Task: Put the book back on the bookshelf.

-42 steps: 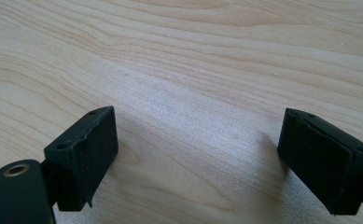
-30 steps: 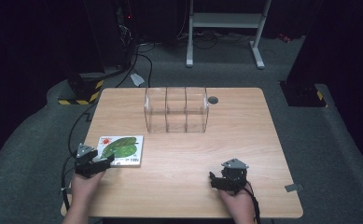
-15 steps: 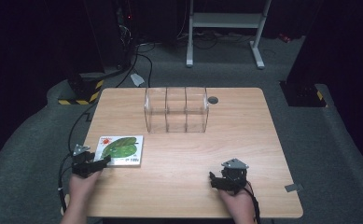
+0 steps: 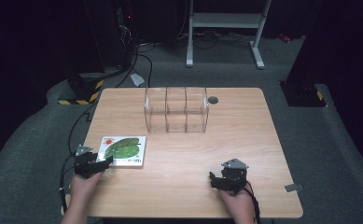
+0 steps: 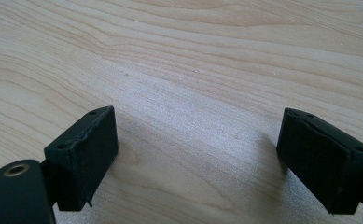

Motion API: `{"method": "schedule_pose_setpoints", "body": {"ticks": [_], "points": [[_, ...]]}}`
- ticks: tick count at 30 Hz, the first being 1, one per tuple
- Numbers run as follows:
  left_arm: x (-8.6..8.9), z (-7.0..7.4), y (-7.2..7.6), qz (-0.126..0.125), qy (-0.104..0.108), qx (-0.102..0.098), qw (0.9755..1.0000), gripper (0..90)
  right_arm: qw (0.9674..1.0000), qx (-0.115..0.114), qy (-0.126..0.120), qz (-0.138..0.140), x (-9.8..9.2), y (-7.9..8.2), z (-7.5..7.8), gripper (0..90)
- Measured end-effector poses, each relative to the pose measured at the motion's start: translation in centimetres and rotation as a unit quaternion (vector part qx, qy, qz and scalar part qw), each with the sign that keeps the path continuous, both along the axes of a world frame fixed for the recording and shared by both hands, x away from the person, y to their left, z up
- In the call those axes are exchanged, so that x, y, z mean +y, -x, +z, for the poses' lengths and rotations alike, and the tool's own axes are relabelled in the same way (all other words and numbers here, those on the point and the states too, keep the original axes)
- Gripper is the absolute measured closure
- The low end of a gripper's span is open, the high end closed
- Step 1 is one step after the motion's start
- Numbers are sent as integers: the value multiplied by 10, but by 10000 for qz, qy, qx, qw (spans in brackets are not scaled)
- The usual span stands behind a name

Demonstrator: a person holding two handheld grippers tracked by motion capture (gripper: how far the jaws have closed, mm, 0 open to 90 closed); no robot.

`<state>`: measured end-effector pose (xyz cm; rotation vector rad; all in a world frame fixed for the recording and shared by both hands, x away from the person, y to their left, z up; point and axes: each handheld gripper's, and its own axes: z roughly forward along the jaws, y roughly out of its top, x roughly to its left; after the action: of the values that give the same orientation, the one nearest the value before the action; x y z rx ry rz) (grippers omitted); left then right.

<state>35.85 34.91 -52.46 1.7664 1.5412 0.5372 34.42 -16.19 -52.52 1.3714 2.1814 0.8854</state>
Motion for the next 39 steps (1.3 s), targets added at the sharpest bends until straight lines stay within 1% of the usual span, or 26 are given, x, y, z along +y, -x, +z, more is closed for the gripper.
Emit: {"method": "schedule_pose_setpoints", "body": {"ticks": [1,4,5,9,13,14,17,18,21,23,24,26,27,28,30,34,39], "points": [[-1,0,0,8,16,0,10000,236,10000,0,1,0,0,0,0,121],[-5,0,1,-71,-14,9,10000,236,10000,-1,2,1,0,0,0,121],[-7,0,2,-90,23,10,10000,236,10000,1,-1,5,0,0,0,123],[-13,0,2,-161,11,9,9999,236,10000,1,-6,10,0,0,0,123],[-20,1,4,-273,10,20,9996,237,10000,-1,-4,10,0,0,0,123],[-24,1,5,-347,0,35,9994,240,10000,-1,-4,8,0,0,0,123],[-28,1,6,-389,-23,32,9992,241,10000,-6,-2,13,0,0,0,123],[-32,2,6,-450,-2,37,9990,244,10000,-7,-3,10,0,0,0,123],[-36,2,7,-519,0,26,9986,247,10000,-6,-3,9,0,0,0,123],[-40,2,8,-604,-35,40,9982,252,10000,-7,-3,8,0,0,0,123],[-42,2,8,-618,-8,47,9981,252,10000,-7,-3,8,0,0,0,123],[-48,3,9,-755,-66,32,9971,258,10000,-6,-3,5,0,0,0,123],[-48,3,9,-755,-66,32,9971,259,10000,-6,-3,5,0,0,0,123],[-53,2,11,-763,0,57,9971,259,10000,-8,-2,5,0,0,0,123],[-54,2,11,-808,-16,56,9967,260,10000,-6,-3,4,0,0,0,124],[-66,2,13,-1009,53,71,9949,267,10000,-7,-3,4,0,0,0,123],[-79,3,15,-1199,-3,64,9928,270,10000,-11,2,4,0,0,0,124]]}}
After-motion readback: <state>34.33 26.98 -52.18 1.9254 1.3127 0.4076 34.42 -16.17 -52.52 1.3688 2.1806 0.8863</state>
